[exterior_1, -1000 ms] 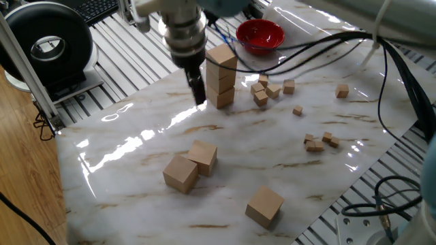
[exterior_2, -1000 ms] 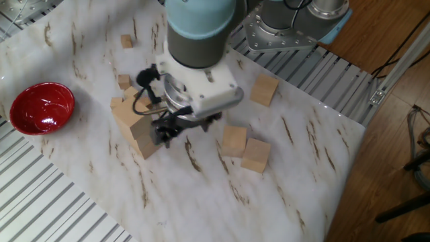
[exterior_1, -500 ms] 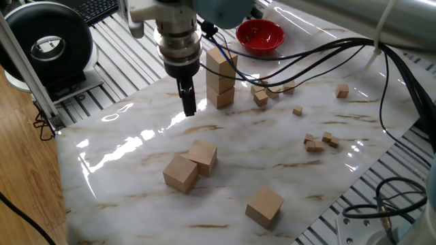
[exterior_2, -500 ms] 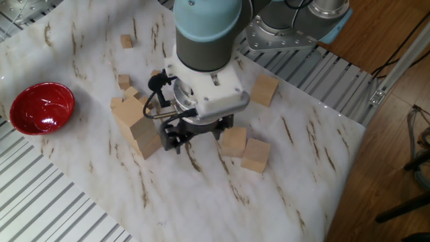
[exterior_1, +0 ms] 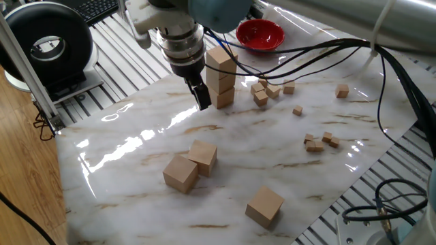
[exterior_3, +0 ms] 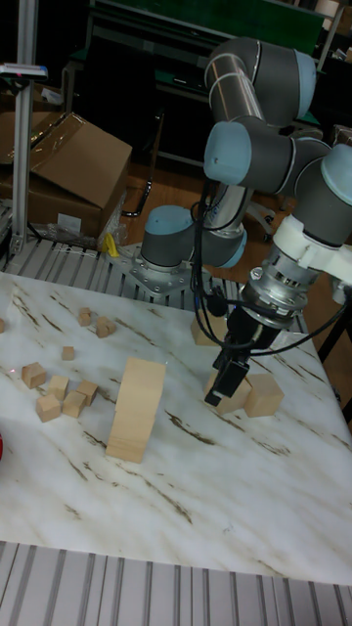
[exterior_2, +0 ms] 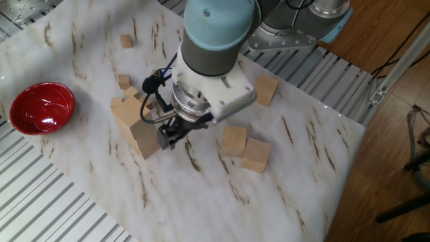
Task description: Stack the blocks in a vertical line of five
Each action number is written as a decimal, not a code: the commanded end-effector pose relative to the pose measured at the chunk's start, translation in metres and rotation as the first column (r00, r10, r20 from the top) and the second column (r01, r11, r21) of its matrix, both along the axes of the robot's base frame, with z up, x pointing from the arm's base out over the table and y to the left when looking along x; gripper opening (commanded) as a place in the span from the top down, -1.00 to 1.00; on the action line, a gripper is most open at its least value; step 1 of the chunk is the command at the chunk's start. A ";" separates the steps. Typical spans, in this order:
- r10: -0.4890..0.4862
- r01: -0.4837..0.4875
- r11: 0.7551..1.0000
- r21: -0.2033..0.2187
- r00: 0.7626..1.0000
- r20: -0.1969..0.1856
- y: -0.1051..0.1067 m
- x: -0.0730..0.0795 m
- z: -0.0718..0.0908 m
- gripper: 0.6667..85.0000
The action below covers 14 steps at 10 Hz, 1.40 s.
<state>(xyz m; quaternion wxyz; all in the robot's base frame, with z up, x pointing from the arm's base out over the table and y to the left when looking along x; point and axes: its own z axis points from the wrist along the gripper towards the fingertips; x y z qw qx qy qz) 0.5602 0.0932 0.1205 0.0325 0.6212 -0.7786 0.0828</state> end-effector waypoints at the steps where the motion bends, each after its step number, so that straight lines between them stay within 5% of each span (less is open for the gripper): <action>1: 0.165 -0.169 0.984 0.052 0.983 0.083 0.019 0.026 0.001 -0.91; 2: 0.145 -0.157 0.977 0.144 0.985 0.092 0.042 0.024 0.000 -0.87; 3: 0.068 -0.086 0.963 0.255 0.995 0.079 0.069 0.019 0.000 -0.67; 4: 0.038 -0.053 0.936 0.348 0.998 0.051 0.092 0.011 0.003 -0.68; 5: 0.056 -0.072 0.923 0.377 0.997 0.052 0.101 0.010 0.004 -0.86; 10: 0.123 -0.137 0.920 0.367 0.990 0.062 0.100 0.009 0.004 -0.87; 13: 0.196 -0.186 0.908 0.376 0.981 0.013 0.112 -0.003 0.008 -0.91; 14: 0.275 -0.263 0.902 0.342 0.961 0.012 0.123 0.002 0.011 -0.92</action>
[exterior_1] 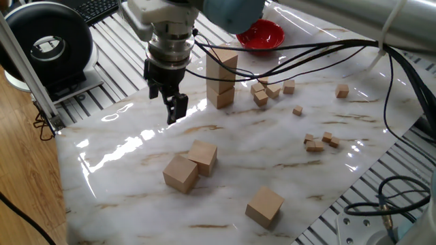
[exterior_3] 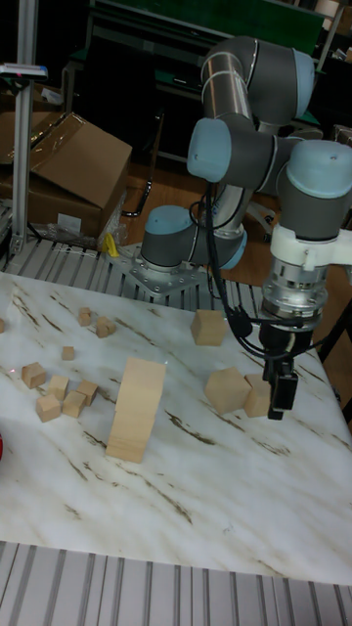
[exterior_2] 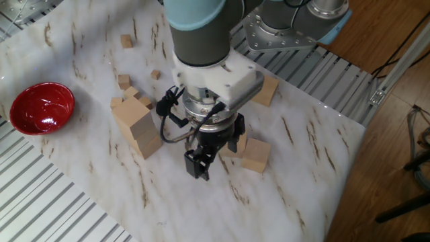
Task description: Stack the blocks in a vertical line of five
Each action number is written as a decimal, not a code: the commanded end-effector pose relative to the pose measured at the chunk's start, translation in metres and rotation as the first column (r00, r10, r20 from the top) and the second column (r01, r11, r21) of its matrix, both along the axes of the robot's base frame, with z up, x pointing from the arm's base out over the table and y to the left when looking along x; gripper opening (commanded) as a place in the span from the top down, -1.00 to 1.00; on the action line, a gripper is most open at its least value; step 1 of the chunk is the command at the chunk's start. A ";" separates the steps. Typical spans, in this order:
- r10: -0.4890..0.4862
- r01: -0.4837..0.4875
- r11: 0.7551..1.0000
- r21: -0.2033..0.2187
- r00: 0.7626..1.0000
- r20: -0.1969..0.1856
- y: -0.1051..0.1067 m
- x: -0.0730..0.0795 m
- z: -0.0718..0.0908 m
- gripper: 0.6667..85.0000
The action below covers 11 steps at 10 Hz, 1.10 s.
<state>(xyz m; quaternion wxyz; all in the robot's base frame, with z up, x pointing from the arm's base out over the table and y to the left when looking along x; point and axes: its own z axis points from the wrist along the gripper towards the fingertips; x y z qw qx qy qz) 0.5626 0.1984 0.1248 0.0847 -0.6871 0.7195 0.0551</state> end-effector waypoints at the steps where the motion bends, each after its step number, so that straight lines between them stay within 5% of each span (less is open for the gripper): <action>1: 0.177 -0.177 0.984 -0.022 0.984 -0.005 0.034 0.000 0.010 -1.00; 2: 0.192 -0.192 0.981 0.003 0.981 -0.024 0.055 -0.015 0.011 -1.00; 3: 0.222 -0.223 0.974 -0.028 0.975 -0.023 0.055 -0.023 0.011 -1.00; 4: 0.248 -0.248 0.967 -0.060 0.969 -0.014 0.044 -0.028 0.014 -1.00; 8: 0.333 -0.333 0.943 -0.017 0.943 0.015 -0.021 -0.064 0.004 -1.00; 11: 0.407 -0.404 0.910 -0.091 0.913 0.013 -0.047 -0.065 -0.015 -1.00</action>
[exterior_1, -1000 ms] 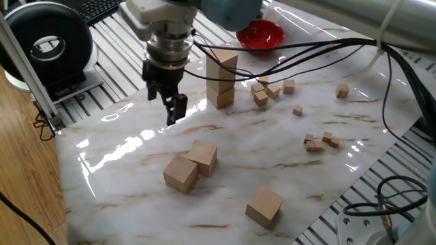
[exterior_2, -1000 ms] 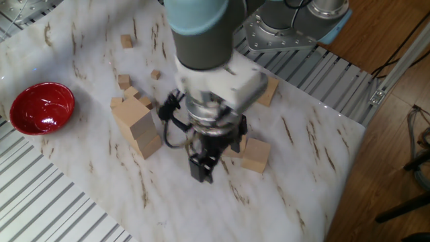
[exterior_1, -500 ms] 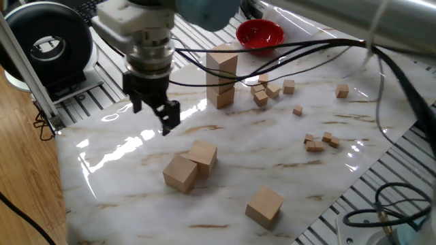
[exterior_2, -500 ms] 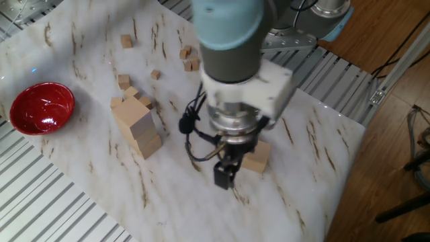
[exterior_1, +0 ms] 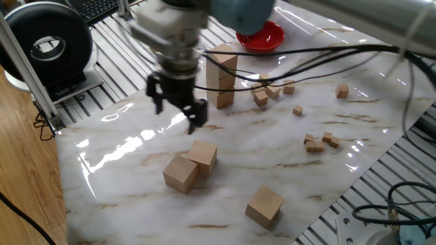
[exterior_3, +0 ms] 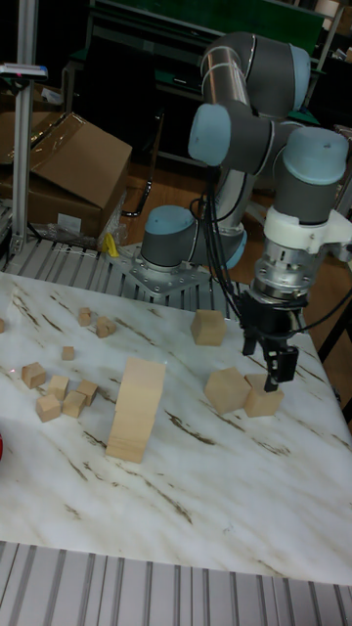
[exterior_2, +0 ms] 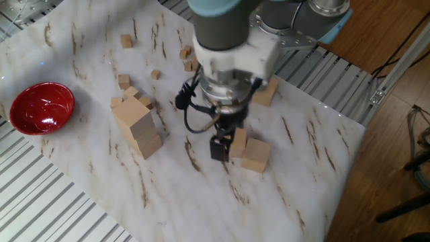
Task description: Stack the blocks in a vertical line of five
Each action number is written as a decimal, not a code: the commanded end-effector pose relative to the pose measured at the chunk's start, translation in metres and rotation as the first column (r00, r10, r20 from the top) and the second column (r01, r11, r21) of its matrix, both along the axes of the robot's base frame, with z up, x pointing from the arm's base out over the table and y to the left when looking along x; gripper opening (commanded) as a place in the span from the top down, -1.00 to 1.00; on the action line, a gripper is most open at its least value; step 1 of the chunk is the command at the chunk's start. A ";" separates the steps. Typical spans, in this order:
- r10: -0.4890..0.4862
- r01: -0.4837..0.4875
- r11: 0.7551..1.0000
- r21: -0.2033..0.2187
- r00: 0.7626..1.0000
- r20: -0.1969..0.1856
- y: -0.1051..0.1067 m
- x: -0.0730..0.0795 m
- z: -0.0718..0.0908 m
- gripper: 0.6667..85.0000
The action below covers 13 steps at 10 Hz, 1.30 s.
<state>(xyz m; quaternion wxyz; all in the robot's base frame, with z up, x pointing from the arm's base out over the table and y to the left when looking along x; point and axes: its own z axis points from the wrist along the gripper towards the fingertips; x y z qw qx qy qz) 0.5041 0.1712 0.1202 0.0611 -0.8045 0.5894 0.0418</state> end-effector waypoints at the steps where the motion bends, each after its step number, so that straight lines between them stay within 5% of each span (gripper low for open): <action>1: 0.125 -0.123 0.990 -0.066 0.992 0.026 -0.019 -0.001 -0.014 -1.00; 4: 0.218 -0.214 0.965 -0.148 0.976 0.011 -0.020 -0.009 -0.022 -1.00; 10: 0.114 -0.114 0.991 -0.064 0.993 0.005 -0.016 -0.041 -0.052 -1.00; 13: 0.101 -0.100 0.993 -0.057 0.995 0.018 -0.014 -0.047 -0.064 -1.00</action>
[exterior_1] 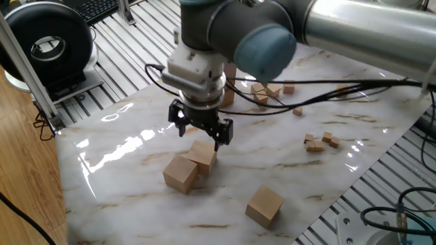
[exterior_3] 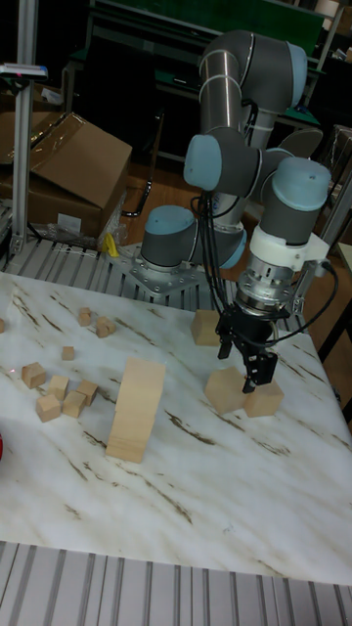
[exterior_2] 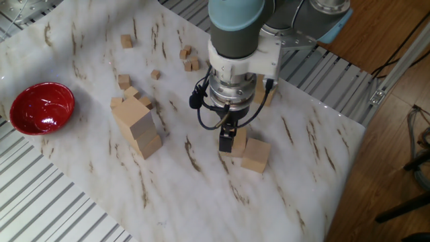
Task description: Stack the blocks in a vertical line of five
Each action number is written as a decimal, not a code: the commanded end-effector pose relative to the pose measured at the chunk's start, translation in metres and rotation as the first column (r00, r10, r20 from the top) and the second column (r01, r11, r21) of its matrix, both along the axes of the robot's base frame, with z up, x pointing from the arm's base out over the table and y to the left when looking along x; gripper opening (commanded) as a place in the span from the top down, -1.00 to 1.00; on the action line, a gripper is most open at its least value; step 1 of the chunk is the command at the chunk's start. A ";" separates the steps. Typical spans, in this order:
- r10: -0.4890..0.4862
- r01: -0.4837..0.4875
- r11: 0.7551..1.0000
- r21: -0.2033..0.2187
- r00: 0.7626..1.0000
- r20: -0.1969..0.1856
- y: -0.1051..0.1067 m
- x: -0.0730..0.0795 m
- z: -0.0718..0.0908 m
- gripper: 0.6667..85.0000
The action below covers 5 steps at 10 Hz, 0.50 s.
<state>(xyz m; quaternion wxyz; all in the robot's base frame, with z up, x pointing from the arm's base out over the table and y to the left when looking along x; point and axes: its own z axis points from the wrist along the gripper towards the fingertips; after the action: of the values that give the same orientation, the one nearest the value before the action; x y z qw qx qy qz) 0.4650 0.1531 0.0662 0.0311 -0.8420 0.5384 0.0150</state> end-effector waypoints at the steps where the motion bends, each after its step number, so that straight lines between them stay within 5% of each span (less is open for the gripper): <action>1: -0.024 0.024 1.000 0.014 1.000 0.011 0.004 -0.006 -0.014 -1.00; 5: -0.030 0.031 1.000 -0.008 0.999 0.042 0.010 0.002 -0.025 -1.00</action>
<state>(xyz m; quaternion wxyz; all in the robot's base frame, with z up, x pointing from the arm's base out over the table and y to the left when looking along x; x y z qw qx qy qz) 0.4638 0.1595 0.0465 0.0346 -0.8373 0.5457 0.0010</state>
